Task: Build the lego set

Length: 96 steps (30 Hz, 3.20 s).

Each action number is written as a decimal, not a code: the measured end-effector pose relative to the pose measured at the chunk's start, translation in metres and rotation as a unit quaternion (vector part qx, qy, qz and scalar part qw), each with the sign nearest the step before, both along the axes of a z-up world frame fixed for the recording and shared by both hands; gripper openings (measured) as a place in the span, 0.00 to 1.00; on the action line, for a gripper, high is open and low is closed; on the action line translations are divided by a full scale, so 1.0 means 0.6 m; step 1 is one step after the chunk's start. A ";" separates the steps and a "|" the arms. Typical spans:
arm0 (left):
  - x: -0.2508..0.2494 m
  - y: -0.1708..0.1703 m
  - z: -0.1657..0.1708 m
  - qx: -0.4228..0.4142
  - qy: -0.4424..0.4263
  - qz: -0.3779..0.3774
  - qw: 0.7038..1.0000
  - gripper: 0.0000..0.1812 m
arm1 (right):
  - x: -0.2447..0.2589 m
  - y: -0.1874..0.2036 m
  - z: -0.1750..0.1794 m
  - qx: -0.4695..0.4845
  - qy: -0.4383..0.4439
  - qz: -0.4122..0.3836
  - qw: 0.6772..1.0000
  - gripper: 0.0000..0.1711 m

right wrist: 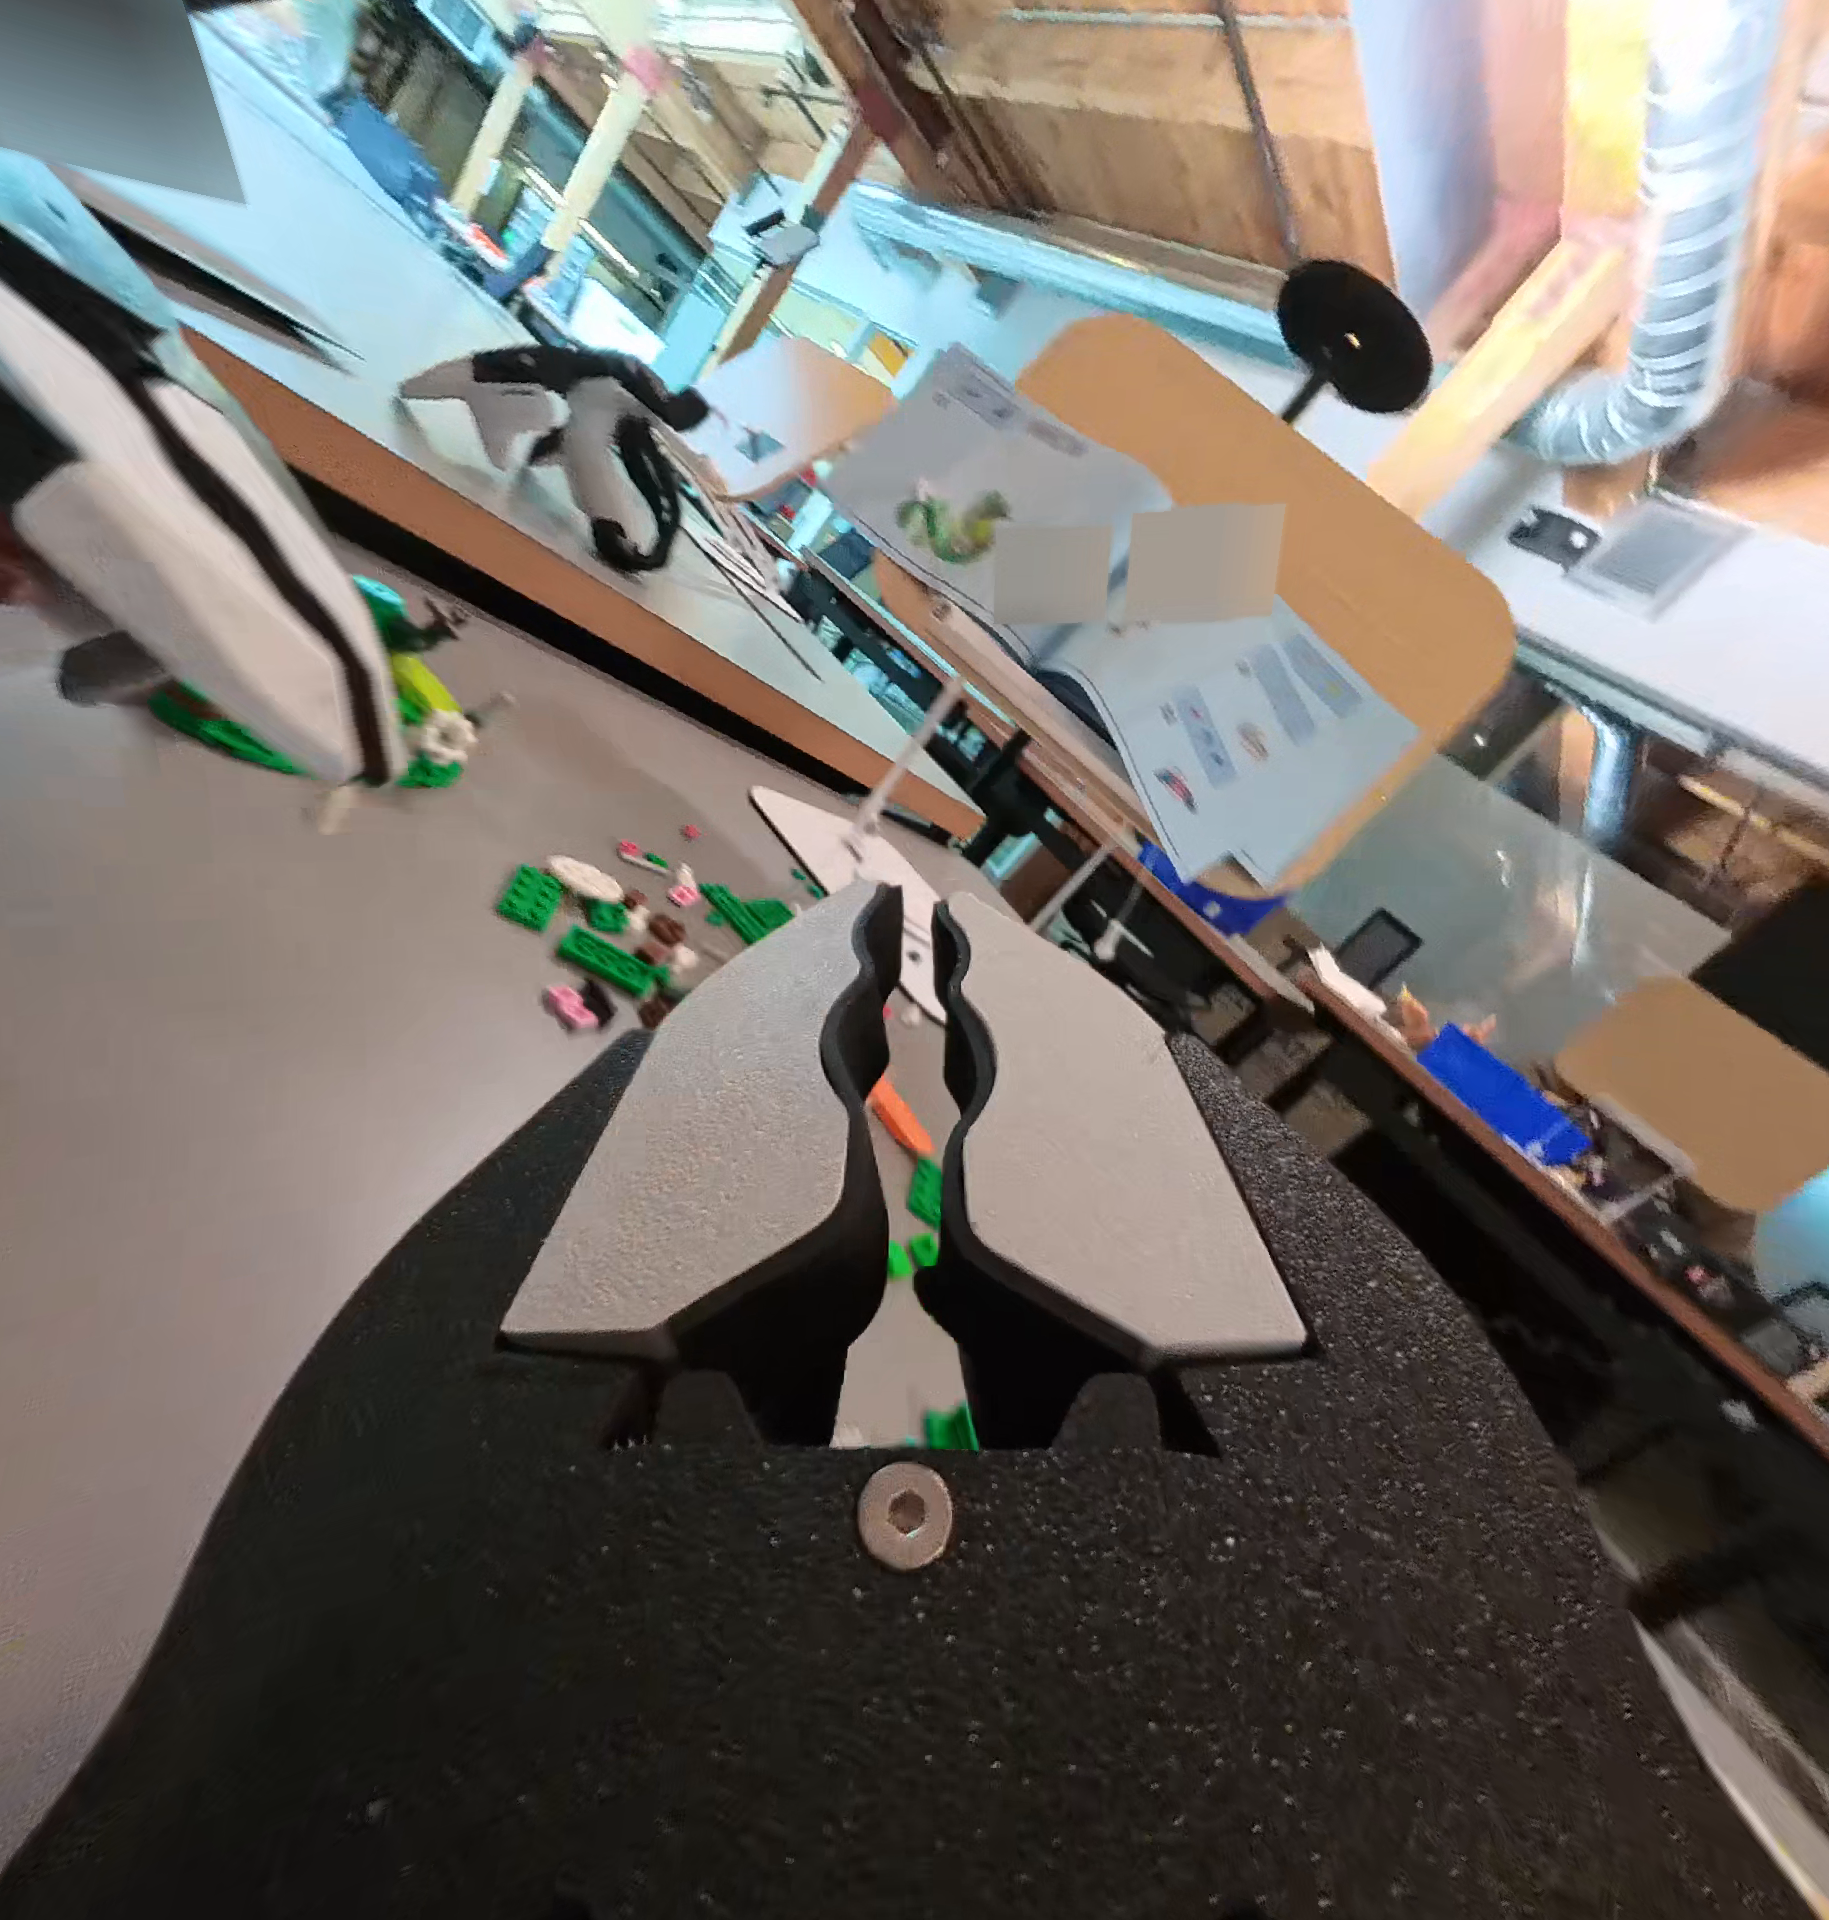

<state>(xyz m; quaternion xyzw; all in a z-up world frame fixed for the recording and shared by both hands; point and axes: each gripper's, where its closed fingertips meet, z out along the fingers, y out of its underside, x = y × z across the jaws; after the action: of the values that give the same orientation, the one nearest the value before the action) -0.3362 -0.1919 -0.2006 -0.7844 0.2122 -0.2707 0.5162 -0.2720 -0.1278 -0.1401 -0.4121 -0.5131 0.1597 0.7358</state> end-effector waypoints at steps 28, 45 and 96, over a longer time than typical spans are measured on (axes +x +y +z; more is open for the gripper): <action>0.049 0.025 -0.093 -0.334 0.276 -0.081 0.898 0.24 | 0.090 0.059 -0.008 -0.059 0.036 -0.034 0.997 0.00; 0.023 0.065 0.055 0.249 0.106 0.067 0.960 0.06 | 0.091 0.067 -0.011 -0.136 0.068 -0.009 0.988 0.00; 0.004 0.054 0.070 0.240 0.025 0.090 0.966 0.00 | 0.450 0.227 0.070 -0.027 0.206 -0.337 0.918 0.04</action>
<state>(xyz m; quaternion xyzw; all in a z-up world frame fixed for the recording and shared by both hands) -0.3338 -0.1593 -0.1588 -0.6599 0.2129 -0.1445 0.7060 -0.0018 0.0083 -0.0980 -0.5378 -0.1763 -0.0021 0.8244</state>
